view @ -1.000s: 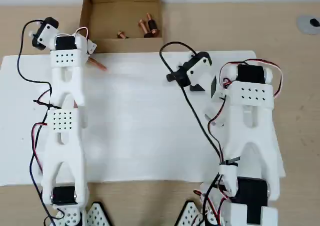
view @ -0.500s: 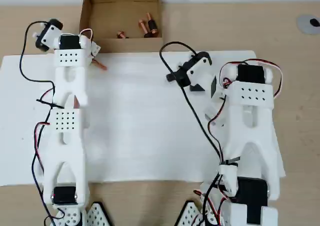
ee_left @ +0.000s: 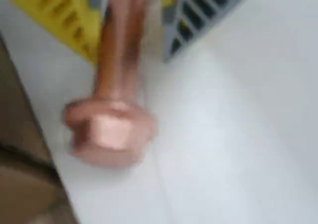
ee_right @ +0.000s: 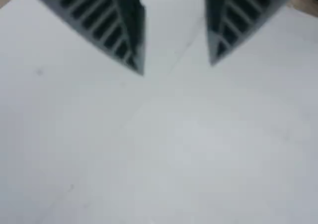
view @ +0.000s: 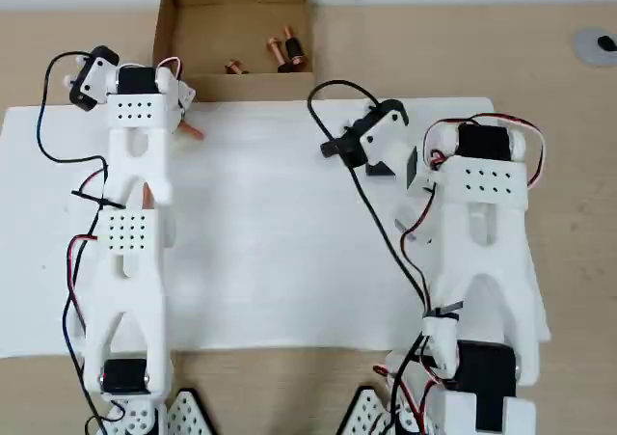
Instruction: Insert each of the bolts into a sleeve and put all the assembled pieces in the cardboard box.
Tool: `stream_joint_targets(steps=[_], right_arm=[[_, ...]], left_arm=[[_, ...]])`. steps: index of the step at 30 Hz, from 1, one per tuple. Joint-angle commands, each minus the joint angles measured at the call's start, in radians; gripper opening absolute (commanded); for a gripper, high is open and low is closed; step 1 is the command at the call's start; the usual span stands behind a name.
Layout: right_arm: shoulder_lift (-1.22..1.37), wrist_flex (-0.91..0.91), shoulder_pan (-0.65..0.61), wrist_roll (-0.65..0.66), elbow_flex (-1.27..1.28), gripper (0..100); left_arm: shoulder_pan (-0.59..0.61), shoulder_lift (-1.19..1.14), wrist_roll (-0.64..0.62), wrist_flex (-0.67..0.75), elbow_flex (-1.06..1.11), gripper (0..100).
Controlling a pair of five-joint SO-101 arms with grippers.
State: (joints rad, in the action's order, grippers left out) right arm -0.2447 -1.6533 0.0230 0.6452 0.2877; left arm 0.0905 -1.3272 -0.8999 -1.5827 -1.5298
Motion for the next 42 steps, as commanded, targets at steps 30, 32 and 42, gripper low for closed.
stream_joint_targets(steps=[30, 32, 42], right_arm=[[-0.010, -0.002, 0.139, -0.006, -0.001, 10.5], [-0.010, -0.002, 0.157, -0.005, -0.001, 10.5], [-0.010, 0.005, 0.180, -0.003, -0.001, 10.5]], left_arm=[[-0.083, 0.642, 0.772, -0.173, 0.373, 0], [-0.091, 0.687, 0.827, -0.173, 0.578, 0], [-0.091, 0.851, 0.838, 0.094, 1.206, 1]])
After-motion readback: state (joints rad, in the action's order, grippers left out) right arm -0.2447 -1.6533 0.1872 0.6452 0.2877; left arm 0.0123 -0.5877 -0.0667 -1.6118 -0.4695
